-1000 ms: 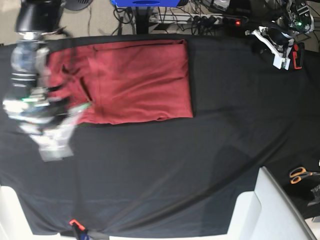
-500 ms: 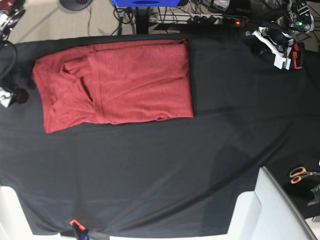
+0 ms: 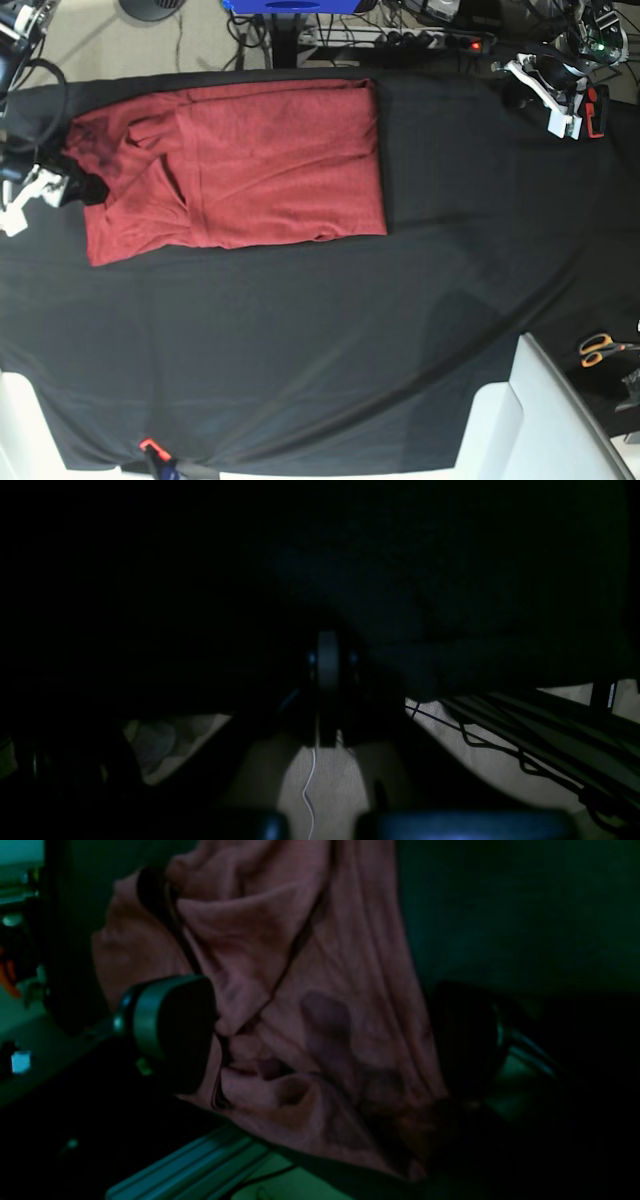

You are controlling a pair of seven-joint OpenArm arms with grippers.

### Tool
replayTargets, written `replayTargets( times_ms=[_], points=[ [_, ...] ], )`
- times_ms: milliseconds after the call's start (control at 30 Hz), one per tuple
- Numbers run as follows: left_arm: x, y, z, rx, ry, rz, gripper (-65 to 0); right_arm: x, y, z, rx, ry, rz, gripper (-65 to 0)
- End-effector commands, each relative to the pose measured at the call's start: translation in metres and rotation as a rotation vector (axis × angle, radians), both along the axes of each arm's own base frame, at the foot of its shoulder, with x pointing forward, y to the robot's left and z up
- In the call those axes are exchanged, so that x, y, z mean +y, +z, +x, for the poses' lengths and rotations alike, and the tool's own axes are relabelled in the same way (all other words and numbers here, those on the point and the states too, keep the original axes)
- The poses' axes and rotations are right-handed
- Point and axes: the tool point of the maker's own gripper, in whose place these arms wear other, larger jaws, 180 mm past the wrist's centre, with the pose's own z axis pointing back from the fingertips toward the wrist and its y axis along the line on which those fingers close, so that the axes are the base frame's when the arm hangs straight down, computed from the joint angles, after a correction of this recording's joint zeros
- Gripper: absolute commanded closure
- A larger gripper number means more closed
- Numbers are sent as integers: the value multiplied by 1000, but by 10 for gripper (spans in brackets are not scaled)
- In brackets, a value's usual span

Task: Fold the T-shirt properly
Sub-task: 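Grasp the shirt's side edge with the right gripper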

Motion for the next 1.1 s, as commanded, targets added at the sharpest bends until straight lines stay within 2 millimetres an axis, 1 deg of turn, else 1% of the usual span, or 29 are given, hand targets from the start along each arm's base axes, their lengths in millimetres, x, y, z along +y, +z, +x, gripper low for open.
replayTargets(
  times_ms=[0,167,500,633,767,867,1000,1067],
  points=[
    [4,-3,-11,48,-17,21,0,11,-11,-14,80,63,-14,-650],
    [4,-3,-10,45,-17,21,0,33,-19,-21,117,174,-22,-650],
    [4,-3,-8,41,-16,20,0,62,-30,-36,173,332,-32,-650],
    [4,-3,-9,42,-16,19,0,74,-35,-46,194,362,-16,-650],
    [3,-3,-9,42,-15,18,0,82,-38,-51,205,401,-17,-650],
    [3,-3,-9,42,-15,18,0,83,-38,-52,209,409,-18,-645],
    [3,-3,-8,40,-15,18,0,83,-38,-52,210,410,-18,-528],
    [3,-3,-8,40,-15,18,0,83,-39,-53,213,413,-21,-485]
  ],
)
